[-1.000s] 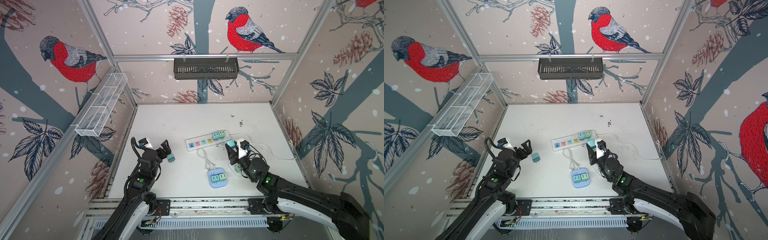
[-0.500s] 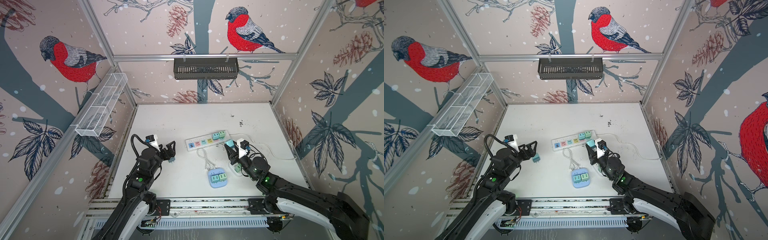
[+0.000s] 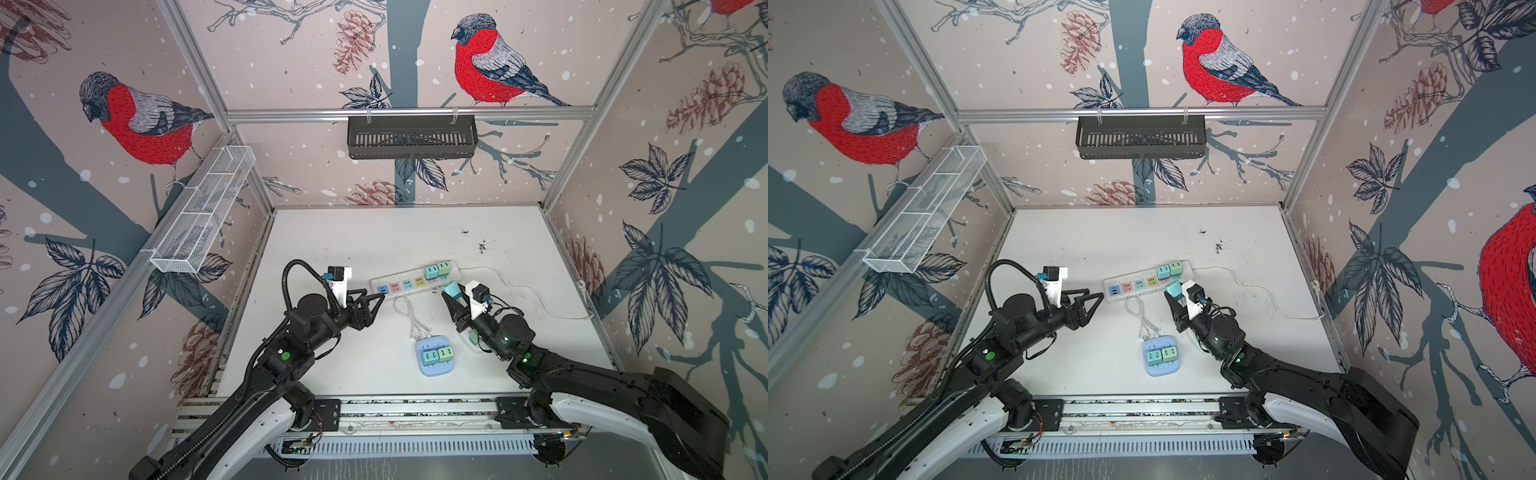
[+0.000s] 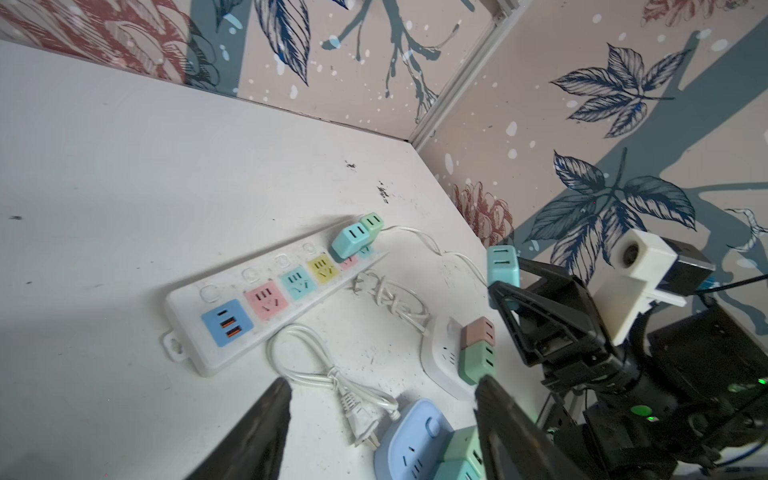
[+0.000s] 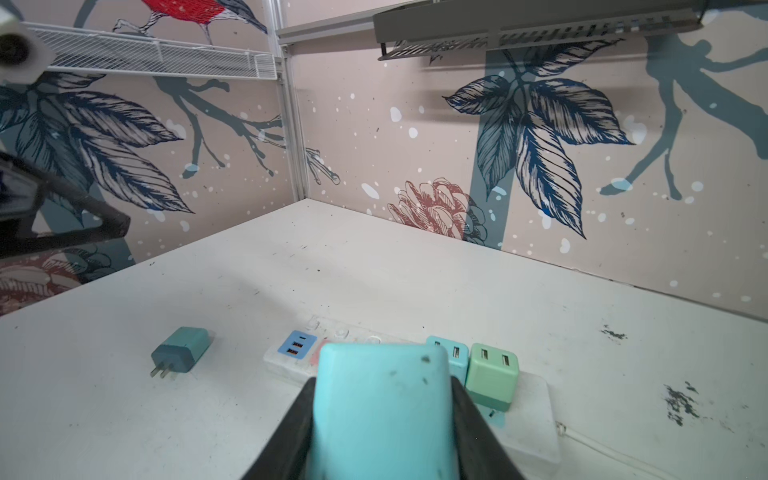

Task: Insert the plug
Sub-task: 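Carry the teal adapter toward the left gripper while the left gripper approaches, then grasp the teal adapter with the left gripper from the right gripper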

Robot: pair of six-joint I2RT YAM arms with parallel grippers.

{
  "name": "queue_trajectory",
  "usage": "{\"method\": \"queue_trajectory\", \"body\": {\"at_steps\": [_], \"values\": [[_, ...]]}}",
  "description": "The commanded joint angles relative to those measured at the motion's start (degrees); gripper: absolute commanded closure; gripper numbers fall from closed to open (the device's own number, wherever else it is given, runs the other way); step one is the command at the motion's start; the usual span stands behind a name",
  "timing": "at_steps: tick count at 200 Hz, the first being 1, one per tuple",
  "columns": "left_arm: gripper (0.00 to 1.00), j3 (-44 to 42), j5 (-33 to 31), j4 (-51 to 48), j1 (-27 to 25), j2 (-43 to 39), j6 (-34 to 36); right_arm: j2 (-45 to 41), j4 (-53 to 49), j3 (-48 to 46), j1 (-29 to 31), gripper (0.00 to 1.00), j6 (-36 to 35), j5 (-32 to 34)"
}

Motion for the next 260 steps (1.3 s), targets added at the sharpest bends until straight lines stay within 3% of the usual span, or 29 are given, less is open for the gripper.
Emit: {"method": "queue_trajectory", "body": {"at_steps": [1,54,94,129,260], "values": [[0.32,2.3,-5.3,-0.2,-4.6,1.6,1.2,0.5,8.4,-0.7,0.3,1.00,-4.1,-5.2],[0.37,6.9,-8.6,1.0,-15.3,10.1,1.6,4.7,10.3,-1.1,2.7,1.00,-13.8,-9.3],[0.42,10.9,-12.0,0.4,-20.4,16.9,1.3,7.8,11.5,-0.6,5.9,1.00,-18.7,-9.3],[0.45,12.2,-10.5,1.8,-20.9,20.7,0.1,9.7,13.7,-0.1,9.4,1.00,-21.1,-7.4],[0.49,13.6,-6.7,3.0,-21.7,25.2,-0.4,8.5,14.2,-0.3,10.8,1.00,-21.5,-9.2]]}}
